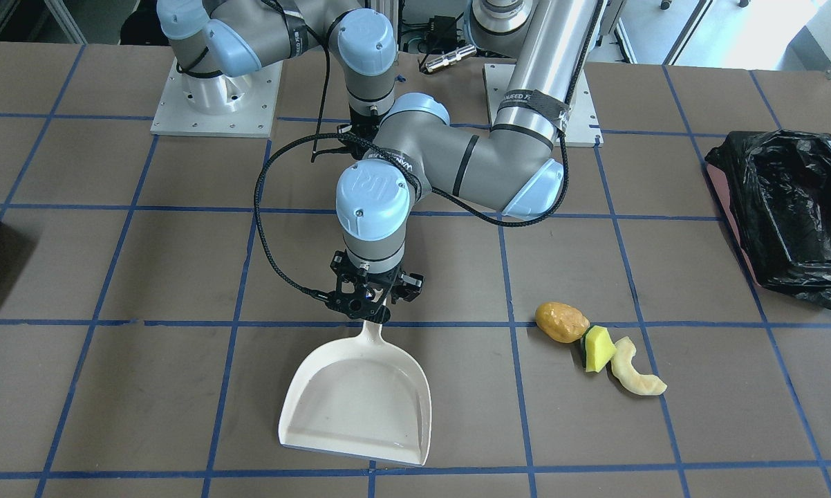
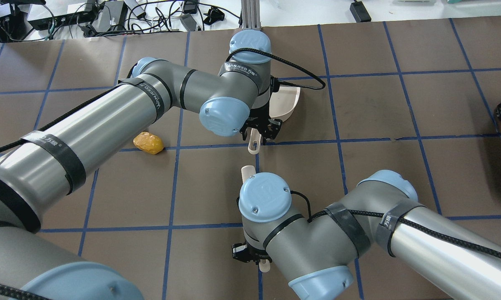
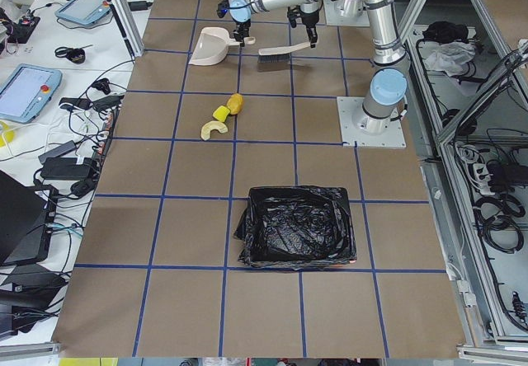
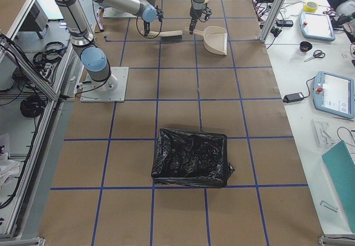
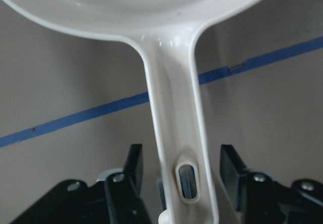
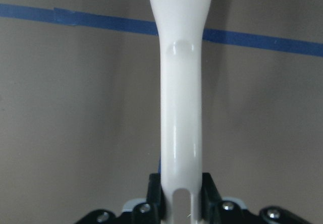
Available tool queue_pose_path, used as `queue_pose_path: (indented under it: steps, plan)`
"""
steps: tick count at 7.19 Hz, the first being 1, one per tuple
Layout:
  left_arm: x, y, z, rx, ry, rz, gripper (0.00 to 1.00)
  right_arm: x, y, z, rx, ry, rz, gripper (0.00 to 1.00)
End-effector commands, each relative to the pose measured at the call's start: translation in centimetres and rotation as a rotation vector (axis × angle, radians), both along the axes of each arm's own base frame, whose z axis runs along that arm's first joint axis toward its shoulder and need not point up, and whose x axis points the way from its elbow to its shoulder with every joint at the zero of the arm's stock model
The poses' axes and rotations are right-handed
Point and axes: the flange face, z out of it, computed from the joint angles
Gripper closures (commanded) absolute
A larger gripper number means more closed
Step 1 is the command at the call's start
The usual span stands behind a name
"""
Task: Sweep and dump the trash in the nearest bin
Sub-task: 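Close the right gripper on the brush handle while the left grips the dustpan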
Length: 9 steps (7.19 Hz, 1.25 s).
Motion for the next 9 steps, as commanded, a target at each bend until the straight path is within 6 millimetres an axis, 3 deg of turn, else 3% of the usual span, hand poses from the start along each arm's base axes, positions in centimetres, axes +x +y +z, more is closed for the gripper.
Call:
queue_pose_path:
  steps: [1, 2, 3, 4, 6, 7, 9]
  plan:
    - [-0.3, 0.1, 0.1, 0.007, 0.026, 0.011, 0.61, -0.2, 0.3, 1.3, -0.020, 0.022, -0.165, 1.00]
    - [-0.3, 0.1, 0.1, 0.009, 0.026, 0.011, 0.84, -0.1, 0.1, 1.4, -0.020, 0.019, -0.236, 1.00]
    - [-0.2, 0.1, -0.2, 0.014, 0.023, 0.011, 0.89, -0.2, 0.0, 1.5, -0.031, 0.032, -0.241, 1.00]
    - [-0.3, 0.1, -0.1, 0.013, 0.024, 0.011, 0.99, -0.3, 0.0, 1.5, -0.039, 0.036, -0.225, 1.00]
    - [-0.1, 0.1, 1.0, -0.005, 0.029, 0.012, 1.00, -0.3, -0.1, 1.6, -0.049, 0.036, -0.203, 1.00]
    - [0.3, -0.2, 2.5, -0.028, 0.036, 0.000, 1.00, -0.3, -0.2, 1.5, -0.048, 0.036, -0.200, 1.00]
    - [1.5, -2.7, 6.0, -0.073, 0.017, -0.027, 1.00, -0.1, -0.4, 1.8, -0.054, 0.031, -0.197, 1.00]
